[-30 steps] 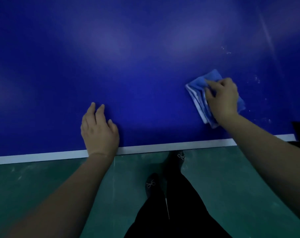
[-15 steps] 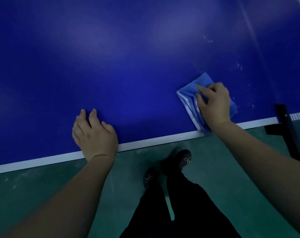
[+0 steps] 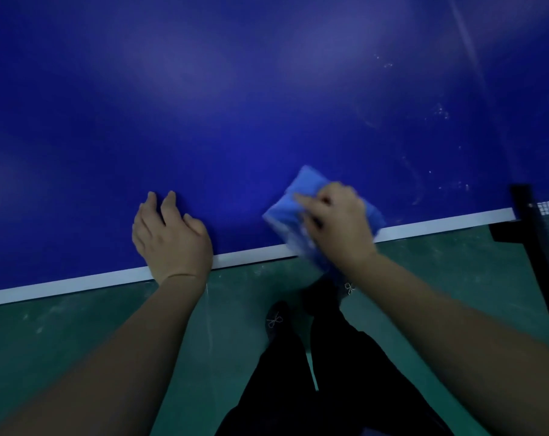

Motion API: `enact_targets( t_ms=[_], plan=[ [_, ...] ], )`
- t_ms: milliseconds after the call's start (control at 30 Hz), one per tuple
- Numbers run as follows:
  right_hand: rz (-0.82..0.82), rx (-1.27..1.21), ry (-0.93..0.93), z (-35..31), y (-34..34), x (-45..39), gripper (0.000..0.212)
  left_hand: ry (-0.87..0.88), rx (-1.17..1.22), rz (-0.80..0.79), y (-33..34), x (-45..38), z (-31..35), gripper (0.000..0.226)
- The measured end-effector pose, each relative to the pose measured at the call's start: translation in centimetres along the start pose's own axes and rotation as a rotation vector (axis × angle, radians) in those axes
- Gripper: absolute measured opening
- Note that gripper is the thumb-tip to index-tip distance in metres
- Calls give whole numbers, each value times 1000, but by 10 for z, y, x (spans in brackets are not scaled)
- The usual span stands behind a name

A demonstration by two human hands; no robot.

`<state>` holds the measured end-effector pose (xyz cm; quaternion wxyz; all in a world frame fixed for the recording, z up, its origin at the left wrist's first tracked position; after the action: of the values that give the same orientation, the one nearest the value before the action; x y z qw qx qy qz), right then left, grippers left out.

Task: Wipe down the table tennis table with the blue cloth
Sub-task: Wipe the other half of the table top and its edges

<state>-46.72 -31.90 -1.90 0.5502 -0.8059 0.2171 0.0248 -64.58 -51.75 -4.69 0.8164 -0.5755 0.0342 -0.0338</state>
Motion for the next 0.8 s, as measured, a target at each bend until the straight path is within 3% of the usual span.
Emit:
enact_targets(
  t_ms=[133,233,333,467,533,700,800],
  plan=[
    [161,66,351,85,-43,31,30,-10,32,11,-3,3,6,45],
    [127,52,222,69,-37,35,30,-62,102,39,-5,17,24,46],
    [53,71,95,76,-43,44,29,-6,152,-2,2,33,55,47],
    [202,137,404,155,-86,65,29,76,149,-88,19,40,98,47],
    [207,141,444,159,-85,64,29,81,134,-116,28,42,119,46],
    [11,48,13,106,-54,49,29,81,65,-93,40,47,137,44],
    [116,82,236,166,-85,63,28,92,31,-70,42,47,137,45]
  ],
)
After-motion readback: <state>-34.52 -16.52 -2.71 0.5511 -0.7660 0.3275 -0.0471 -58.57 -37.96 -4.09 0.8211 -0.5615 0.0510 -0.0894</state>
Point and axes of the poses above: each hand's wrist, its own x-axis away from the middle knuckle, its own y-axis out of the palm, z = x × y, the point moved 8 cm from there along -x, towards the middle knuckle, and after that the axes turned 15 degrees about -y, right-handed, at the moved point
